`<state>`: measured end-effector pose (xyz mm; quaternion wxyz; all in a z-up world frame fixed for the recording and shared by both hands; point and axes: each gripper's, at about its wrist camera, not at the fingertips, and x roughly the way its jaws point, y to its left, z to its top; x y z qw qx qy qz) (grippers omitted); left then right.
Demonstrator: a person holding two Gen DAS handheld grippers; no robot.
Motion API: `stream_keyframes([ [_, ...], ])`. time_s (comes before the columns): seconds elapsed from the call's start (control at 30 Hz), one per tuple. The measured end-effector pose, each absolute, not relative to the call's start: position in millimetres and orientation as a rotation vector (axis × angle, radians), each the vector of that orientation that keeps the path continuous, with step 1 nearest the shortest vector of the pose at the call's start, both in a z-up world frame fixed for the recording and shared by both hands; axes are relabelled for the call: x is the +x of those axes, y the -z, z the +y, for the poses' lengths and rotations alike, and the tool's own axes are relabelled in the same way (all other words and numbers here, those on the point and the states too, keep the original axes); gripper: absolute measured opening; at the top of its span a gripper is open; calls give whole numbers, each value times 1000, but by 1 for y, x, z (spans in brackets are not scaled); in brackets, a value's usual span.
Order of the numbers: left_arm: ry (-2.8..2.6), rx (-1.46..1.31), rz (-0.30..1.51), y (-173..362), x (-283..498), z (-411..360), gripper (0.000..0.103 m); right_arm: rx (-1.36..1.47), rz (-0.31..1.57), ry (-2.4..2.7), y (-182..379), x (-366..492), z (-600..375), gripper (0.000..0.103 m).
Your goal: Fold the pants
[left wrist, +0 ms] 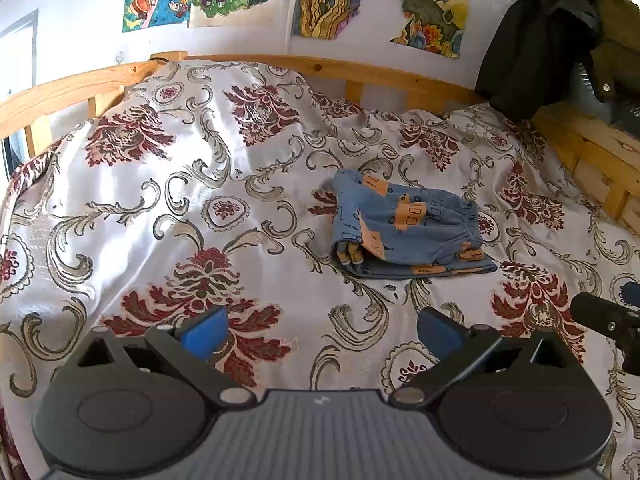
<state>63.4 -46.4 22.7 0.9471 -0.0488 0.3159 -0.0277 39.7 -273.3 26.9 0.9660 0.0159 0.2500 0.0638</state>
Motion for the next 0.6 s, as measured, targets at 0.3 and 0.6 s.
stream_keyframes([
  [0.3, -17, -1, 648, -25, 64, -56, 103, 30, 510, -133, -25, 40, -272, 102],
  [0.6, -1, -28, 652, -25, 65, -51, 103, 30, 509, -135, -24, 39, -270, 102],
])
